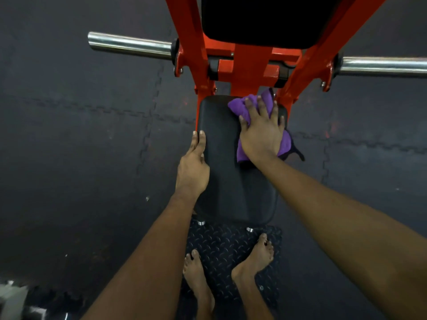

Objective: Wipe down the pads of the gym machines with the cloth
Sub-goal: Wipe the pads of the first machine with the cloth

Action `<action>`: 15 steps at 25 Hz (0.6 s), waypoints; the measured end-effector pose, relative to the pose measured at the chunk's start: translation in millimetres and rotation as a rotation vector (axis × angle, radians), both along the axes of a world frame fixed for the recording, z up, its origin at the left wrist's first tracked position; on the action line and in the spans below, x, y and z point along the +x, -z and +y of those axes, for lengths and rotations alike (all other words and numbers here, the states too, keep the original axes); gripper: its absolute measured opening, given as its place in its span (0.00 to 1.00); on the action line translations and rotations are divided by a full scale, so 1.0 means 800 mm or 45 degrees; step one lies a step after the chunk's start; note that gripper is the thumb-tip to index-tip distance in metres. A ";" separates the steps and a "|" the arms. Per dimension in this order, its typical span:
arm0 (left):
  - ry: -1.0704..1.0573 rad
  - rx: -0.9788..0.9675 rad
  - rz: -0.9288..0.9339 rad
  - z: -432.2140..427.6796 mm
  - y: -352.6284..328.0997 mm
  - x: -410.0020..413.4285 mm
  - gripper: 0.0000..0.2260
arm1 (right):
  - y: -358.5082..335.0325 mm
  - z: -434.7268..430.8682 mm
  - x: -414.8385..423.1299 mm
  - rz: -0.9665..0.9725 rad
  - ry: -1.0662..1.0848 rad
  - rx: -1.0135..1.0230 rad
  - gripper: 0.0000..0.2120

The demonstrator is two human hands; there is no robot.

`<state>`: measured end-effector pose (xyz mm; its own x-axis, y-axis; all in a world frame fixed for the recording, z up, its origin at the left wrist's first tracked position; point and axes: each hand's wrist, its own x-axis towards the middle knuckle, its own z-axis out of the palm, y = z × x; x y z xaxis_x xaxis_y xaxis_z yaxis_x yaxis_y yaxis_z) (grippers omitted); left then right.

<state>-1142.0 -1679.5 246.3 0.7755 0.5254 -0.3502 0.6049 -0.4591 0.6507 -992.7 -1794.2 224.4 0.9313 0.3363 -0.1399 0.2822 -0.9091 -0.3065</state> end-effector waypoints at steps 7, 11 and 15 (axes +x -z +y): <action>0.119 0.090 0.082 0.005 -0.005 0.001 0.31 | -0.019 -0.035 -0.149 0.054 -0.177 -0.034 0.30; 0.255 0.162 0.158 0.013 -0.001 -0.003 0.31 | -0.019 -0.079 -0.177 0.065 0.182 -0.013 0.30; 0.364 0.225 0.194 0.021 0.003 -0.005 0.29 | -0.020 -0.073 -0.153 0.173 0.618 0.180 0.26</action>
<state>-1145.9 -1662.5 243.9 0.8454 0.3578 -0.3965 0.5200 -0.7207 0.4584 -1115.1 -1852.7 240.4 0.9612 -0.1055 -0.2548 -0.2126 -0.8722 -0.4405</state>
